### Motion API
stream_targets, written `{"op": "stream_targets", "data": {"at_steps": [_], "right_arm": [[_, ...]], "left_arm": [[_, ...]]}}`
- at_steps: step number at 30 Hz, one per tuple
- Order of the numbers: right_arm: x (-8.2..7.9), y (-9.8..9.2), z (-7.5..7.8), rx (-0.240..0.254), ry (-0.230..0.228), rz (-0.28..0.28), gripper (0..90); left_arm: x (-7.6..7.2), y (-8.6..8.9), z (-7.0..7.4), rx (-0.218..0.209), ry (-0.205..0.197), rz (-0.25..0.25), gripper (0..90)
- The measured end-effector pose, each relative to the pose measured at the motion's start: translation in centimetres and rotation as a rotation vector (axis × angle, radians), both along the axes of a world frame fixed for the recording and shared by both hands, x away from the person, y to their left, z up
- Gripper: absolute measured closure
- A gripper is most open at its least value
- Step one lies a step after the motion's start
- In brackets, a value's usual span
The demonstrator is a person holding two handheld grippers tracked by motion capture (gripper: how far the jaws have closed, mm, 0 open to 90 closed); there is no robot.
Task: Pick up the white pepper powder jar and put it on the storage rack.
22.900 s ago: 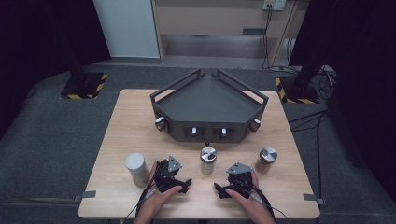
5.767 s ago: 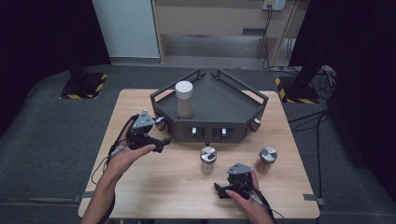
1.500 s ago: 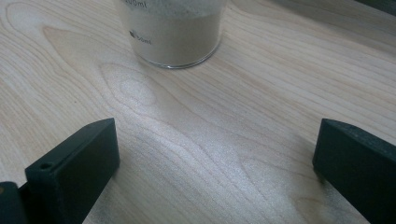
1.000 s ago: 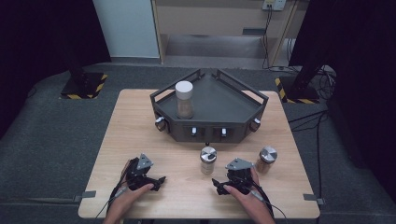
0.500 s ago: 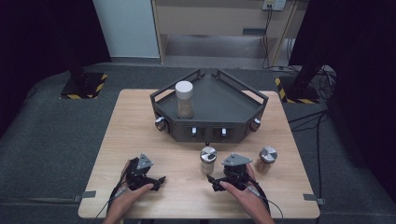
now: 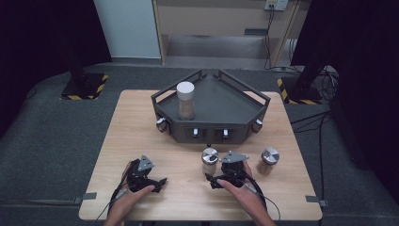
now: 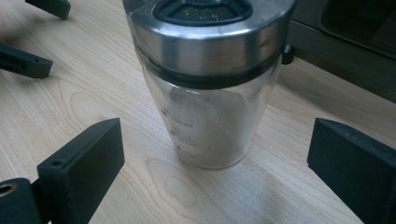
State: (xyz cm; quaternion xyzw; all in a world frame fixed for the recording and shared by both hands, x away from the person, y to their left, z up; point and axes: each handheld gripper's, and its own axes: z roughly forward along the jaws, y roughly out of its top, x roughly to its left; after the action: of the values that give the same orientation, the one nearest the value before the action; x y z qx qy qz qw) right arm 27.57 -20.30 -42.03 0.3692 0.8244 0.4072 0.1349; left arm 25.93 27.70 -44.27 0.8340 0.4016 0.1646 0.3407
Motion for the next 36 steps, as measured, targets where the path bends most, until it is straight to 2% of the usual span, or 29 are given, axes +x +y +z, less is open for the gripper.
{"op": "stream_targets", "data": {"at_steps": [10, 26, 31, 36], "right_arm": [[1.2, 1.4, -0.1, -0.013, 0.0, 0.016, 5.7], [2.4, 2.5, -0.7, -0.026, 0.03, -0.006, 12.4], [2.5, 2.8, -0.8, -0.034, 0.034, -0.007, 13.9], [2.4, 3.1, -0.6, -0.037, 0.018, -0.01, 17.3]], "left_arm": [[0.0, 0.0, 0.0, 0.0, 0.0, 0.0, 0.0], [0.0, 0.0, 0.0, 0.0, -0.001, 0.002, 0.0], [0.0, 0.0, 0.0, -0.001, -0.001, 0.003, 0.0], [0.0, -0.1, 0.0, 0.001, -0.001, 0.004, 0.0]]}}
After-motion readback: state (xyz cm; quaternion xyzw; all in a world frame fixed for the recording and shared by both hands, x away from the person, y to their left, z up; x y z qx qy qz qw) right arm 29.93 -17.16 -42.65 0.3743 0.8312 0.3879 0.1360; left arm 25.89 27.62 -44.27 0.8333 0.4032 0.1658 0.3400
